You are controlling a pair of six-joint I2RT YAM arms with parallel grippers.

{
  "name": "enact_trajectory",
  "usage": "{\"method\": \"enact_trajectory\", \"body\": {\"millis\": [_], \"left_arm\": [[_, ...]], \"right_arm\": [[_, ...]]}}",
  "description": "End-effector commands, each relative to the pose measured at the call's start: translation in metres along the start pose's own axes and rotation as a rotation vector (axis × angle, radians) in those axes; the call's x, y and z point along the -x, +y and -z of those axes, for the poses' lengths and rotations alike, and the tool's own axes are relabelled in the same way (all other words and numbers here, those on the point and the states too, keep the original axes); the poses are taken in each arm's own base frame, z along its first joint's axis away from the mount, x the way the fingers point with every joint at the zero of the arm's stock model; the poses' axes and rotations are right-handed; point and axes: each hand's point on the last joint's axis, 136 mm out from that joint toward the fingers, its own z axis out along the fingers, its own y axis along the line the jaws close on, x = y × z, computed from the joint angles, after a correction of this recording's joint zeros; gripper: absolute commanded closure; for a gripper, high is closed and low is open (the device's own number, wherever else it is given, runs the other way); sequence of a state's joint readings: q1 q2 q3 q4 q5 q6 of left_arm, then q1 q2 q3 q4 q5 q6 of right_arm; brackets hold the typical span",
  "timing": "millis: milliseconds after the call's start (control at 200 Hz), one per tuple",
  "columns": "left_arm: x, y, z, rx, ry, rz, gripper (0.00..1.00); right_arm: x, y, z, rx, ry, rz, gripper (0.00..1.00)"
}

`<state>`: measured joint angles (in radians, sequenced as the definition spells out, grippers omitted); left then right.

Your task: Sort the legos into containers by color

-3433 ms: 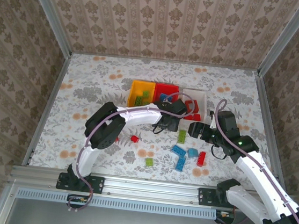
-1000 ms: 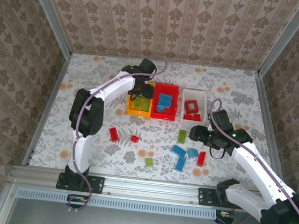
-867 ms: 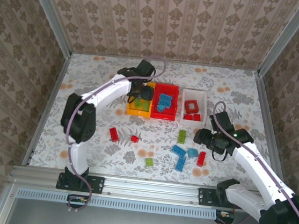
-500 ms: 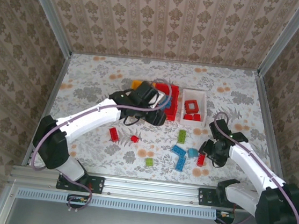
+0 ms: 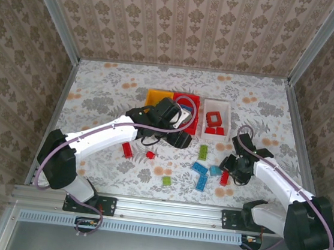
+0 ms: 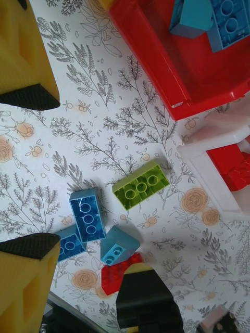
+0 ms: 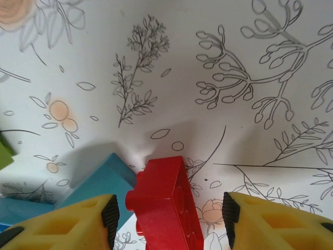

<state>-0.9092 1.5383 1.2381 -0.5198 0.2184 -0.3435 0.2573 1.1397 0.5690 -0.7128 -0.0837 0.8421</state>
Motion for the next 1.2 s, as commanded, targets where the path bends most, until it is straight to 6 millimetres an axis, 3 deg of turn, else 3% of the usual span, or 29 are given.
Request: {"method": "enact_trajectory", "body": {"millis": [0, 145, 290, 420, 515, 685, 845, 1010, 1195], "left_arm": [[0.0, -0.008, -0.002, -0.037, -0.004, -0.015, 0.33], [0.0, -0.01, -0.003, -0.044, 0.001, -0.015, 0.33], [0.003, -0.012, -0.001, -0.047, -0.013, -0.01, 0.34], [0.012, -0.019, 0.005, -0.064, -0.046, -0.01, 0.34], [0.025, -0.025, 0.012, -0.077, -0.085, -0.02, 0.34], [0.052, -0.036, 0.017, -0.094, -0.14, -0.046, 0.34], [0.076, -0.044, 0.016, -0.09, -0.178, -0.084, 0.32], [0.095, -0.044, 0.013, -0.076, -0.208, -0.096, 0.32], [0.092, -0.037, 0.014, -0.049, -0.208, -0.084, 0.32]], "right_arm": [[-0.003, 0.004, -0.009, 0.014, 0.018, -0.019, 0.43], [-0.003, 0.005, -0.018, 0.001, 0.038, -0.02, 0.5], [0.0, 0.002, -0.014, -0.015, 0.013, -0.019, 0.73], [0.013, 0.004, 0.003, -0.027, -0.054, 0.015, 0.87], [0.03, 0.011, 0.026, -0.032, -0.133, 0.072, 0.9], [0.074, 0.051, 0.063, -0.003, -0.262, 0.197, 0.91], [0.124, 0.099, 0.079, 0.008, -0.357, 0.294, 0.91], [0.171, 0.131, 0.066, -0.064, -0.408, 0.356, 0.93], [0.205, 0.16, 0.048, -0.091, -0.438, 0.406, 0.93]]}}
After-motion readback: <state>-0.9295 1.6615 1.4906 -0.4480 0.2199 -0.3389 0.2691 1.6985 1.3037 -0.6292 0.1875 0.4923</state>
